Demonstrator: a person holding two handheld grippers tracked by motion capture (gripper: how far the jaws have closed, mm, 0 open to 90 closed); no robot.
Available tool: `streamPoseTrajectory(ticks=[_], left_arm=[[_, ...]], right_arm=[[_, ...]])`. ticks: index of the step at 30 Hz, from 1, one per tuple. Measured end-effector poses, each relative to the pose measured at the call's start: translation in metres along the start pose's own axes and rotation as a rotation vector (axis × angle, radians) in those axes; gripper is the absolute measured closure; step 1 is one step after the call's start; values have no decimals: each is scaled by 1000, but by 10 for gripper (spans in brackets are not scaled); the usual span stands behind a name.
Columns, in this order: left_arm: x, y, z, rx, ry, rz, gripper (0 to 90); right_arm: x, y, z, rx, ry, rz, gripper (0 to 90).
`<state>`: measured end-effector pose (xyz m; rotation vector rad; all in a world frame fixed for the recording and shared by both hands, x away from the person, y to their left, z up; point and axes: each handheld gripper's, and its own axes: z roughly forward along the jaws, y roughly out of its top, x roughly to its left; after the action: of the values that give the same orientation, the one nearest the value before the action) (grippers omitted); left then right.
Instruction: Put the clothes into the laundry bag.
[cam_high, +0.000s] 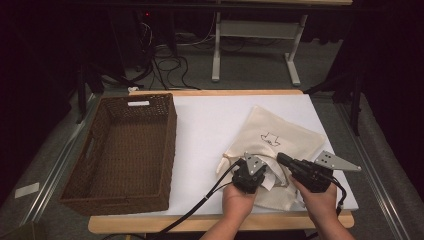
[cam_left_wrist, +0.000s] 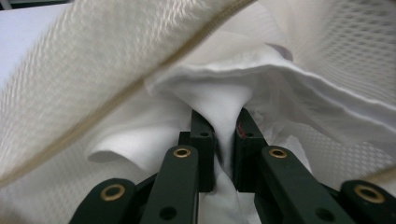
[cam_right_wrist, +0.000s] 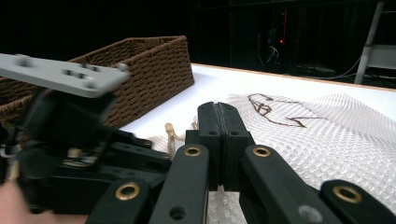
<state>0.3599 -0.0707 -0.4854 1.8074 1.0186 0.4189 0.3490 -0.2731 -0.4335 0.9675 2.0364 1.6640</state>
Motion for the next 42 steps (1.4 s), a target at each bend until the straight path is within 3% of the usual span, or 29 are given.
streamPoseTrajectory(ticks=[5, 8, 11, 15, 20, 24, 29, 34, 36, 40, 42], left_arm=[[-1, 4, 15, -30, 31, 9, 817], [-5, 9, 32, -53, 72, 34, 814], [-7, 10, 38, -57, 60, 17, 791], [-10, 7, 31, -60, 47, 47, 701], [-8, 5, 20, -66, 11, 38, 631], [-5, -1, 13, -43, -18, 41, 555], [-5, -9, 2, -47, -10, 66, 421], [-2, -18, -9, -55, -16, 72, 380], [-1, -22, -11, -39, -24, 68, 415], [-1, -25, -5, -12, -18, 70, 772], [-1, -24, -1, -4, -8, 70, 869]], right_arm=[[-1, 1, -2, -10, -2, 1, 900], [-4, 1, -3, -20, -9, 9, 900], [-5, 1, -4, -23, -10, 6, 900], [-6, 0, -4, -24, -9, 9, 900], [-6, 0, -4, -22, -7, 9, 900], [-5, 0, -3, -18, -10, 8, 900], [-5, 0, -2, -20, -10, 7, 900], [-5, 0, -2, -16, -9, 8, 900], [-4, 0, -2, -16, -9, 7, 900], [-4, 0, -2, -16, -8, 7, 900], [-4, 0, -2, -16, -9, 7, 900]])
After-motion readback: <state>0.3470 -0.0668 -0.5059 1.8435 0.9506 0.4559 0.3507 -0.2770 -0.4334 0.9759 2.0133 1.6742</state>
